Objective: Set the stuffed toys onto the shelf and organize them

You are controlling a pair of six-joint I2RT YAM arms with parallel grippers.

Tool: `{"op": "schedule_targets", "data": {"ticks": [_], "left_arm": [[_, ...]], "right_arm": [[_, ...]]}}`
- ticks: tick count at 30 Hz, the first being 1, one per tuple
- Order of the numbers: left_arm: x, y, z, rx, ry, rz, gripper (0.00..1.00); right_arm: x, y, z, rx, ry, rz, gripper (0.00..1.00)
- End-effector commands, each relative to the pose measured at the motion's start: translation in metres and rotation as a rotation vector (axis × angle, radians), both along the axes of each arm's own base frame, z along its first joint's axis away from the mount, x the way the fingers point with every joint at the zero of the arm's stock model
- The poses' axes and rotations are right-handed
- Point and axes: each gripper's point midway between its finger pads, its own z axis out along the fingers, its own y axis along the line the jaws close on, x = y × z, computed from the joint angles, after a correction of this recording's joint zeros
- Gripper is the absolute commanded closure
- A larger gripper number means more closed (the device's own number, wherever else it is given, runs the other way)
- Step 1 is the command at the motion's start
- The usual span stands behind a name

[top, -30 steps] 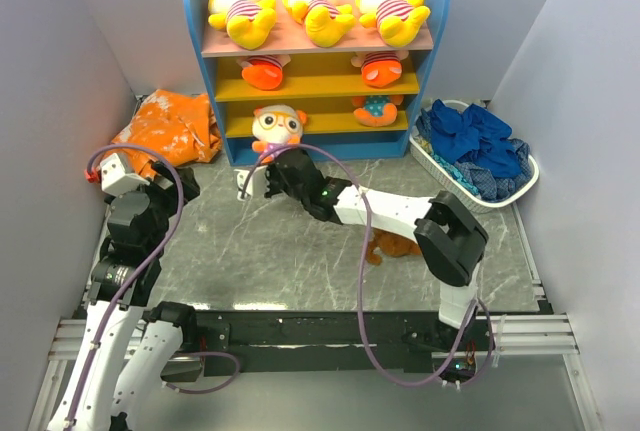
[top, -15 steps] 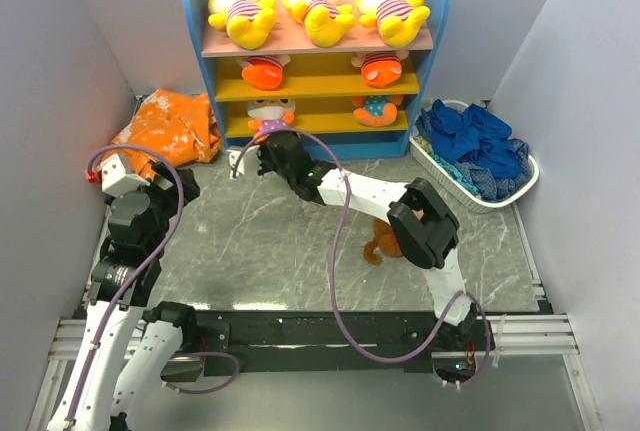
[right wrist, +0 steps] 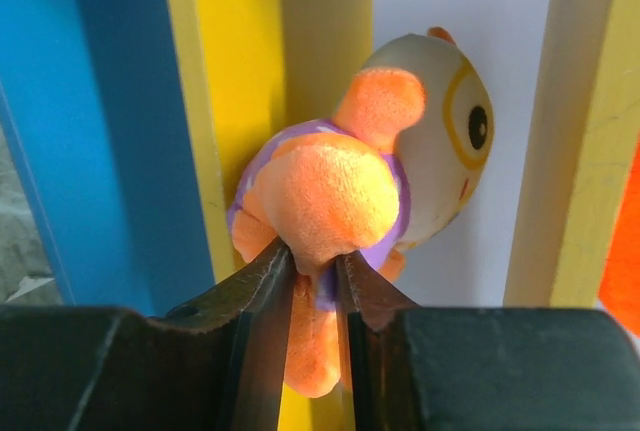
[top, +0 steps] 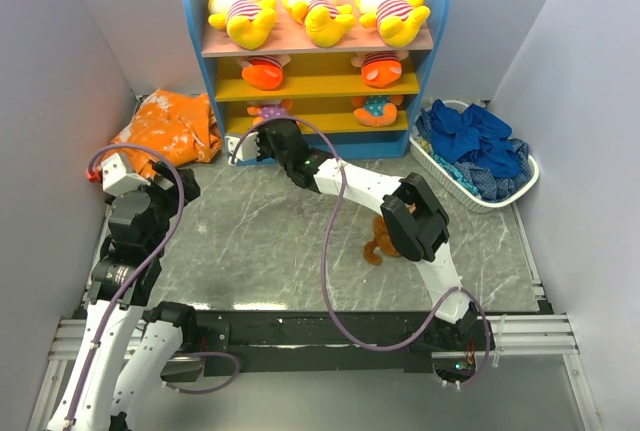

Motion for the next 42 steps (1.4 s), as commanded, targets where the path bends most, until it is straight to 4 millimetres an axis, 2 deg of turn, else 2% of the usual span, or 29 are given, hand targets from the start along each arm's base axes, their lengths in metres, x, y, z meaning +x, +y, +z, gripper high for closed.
{"op": "schedule_targets", "data": {"ticks": [1,11,15,16,18,20,21,22,23,24,25,26,27,28,29,30,32,33,35,36,37,39,40,42], "left_arm": [[0.003,-0.001,0.003,0.017,-0.013,-0.009,0.03],[0.004,-0.001,0.003,0.018,-0.015,-0.010,0.04],[0.003,-0.001,0.003,0.017,-0.016,-0.010,0.04],[0.003,-0.001,0.002,0.017,-0.016,-0.010,0.03],[0.003,-0.001,0.003,0.018,-0.020,-0.011,0.04],[0.003,-0.001,0.004,0.020,-0.022,-0.009,0.03],[0.003,-0.001,0.004,0.020,-0.022,-0.009,0.03],[0.003,0.000,0.004,0.021,-0.023,-0.008,0.03],[0.003,-0.001,0.003,0.021,-0.023,-0.011,0.03],[0.003,0.000,0.004,0.020,-0.026,-0.008,0.03],[0.002,-0.001,0.005,0.019,-0.032,-0.012,0.04],[0.002,-0.001,0.005,0.020,-0.032,-0.013,0.04],[0.002,-0.001,0.004,0.019,-0.032,-0.016,0.04],[0.002,-0.001,0.005,0.019,-0.035,-0.014,0.04],[0.001,-0.001,0.005,0.017,-0.035,-0.015,0.03],[0.001,-0.001,0.005,0.018,-0.036,-0.014,0.04],[0.000,-0.001,0.006,0.019,-0.040,-0.016,0.03],[0.000,-0.001,0.006,0.019,-0.043,-0.016,0.04],[0.000,-0.002,0.006,0.018,-0.043,-0.019,0.04],[0.000,-0.002,0.007,0.017,-0.048,-0.023,0.04],[0.000,-0.003,0.007,0.018,-0.046,-0.025,0.04],[0.000,-0.003,0.006,0.017,-0.045,-0.026,0.04],[0.000,-0.003,0.007,0.017,-0.048,-0.030,0.03],[0.000,-0.004,0.007,0.016,-0.050,-0.036,0.04]], "right_arm": [[0.008,0.001,0.028,0.030,-0.054,-0.005,0.69],[0.001,0.000,0.041,0.068,-0.068,0.018,0.54],[-0.003,0.000,0.048,0.087,-0.077,0.021,0.44],[-0.005,-0.001,0.046,0.085,-0.073,0.022,0.43],[-0.008,-0.002,0.053,0.105,-0.077,0.024,0.42],[-0.013,-0.004,0.051,0.115,-0.071,0.023,0.41],[-0.016,-0.006,0.062,0.135,-0.091,0.020,0.40],[-0.021,-0.009,0.055,0.132,-0.080,0.015,0.40],[-0.028,-0.007,0.055,0.159,-0.066,0.021,0.38],[-0.034,-0.011,0.072,0.207,-0.079,0.024,0.37],[-0.042,-0.015,0.059,0.213,-0.053,0.027,0.36],[-0.050,-0.014,0.060,0.259,-0.035,0.026,0.33],[-0.056,-0.018,0.075,0.316,-0.057,0.018,0.32],[-0.063,-0.021,0.065,0.325,-0.035,0.005,0.31],[-0.064,-0.029,0.064,0.377,-0.016,-0.061,0.30],[-0.074,-0.028,0.068,0.414,-0.005,-0.081,0.30],[-0.084,-0.034,0.059,0.497,0.051,-0.158,0.30],[-0.091,-0.041,0.064,0.544,0.046,-0.210,0.30],[-0.102,-0.045,0.051,0.641,0.119,-0.277,0.30],[-0.108,-0.056,0.044,0.649,0.137,-0.354,0.30],[-0.111,-0.060,0.039,0.734,0.186,-0.416,0.30],[-0.119,-0.085,0.028,0.756,0.216,-0.569,0.31],[-0.124,-0.089,0.020,0.837,0.273,-0.627,0.31],[-0.136,-0.117,0.003,0.806,0.292,-0.740,0.31]]}}
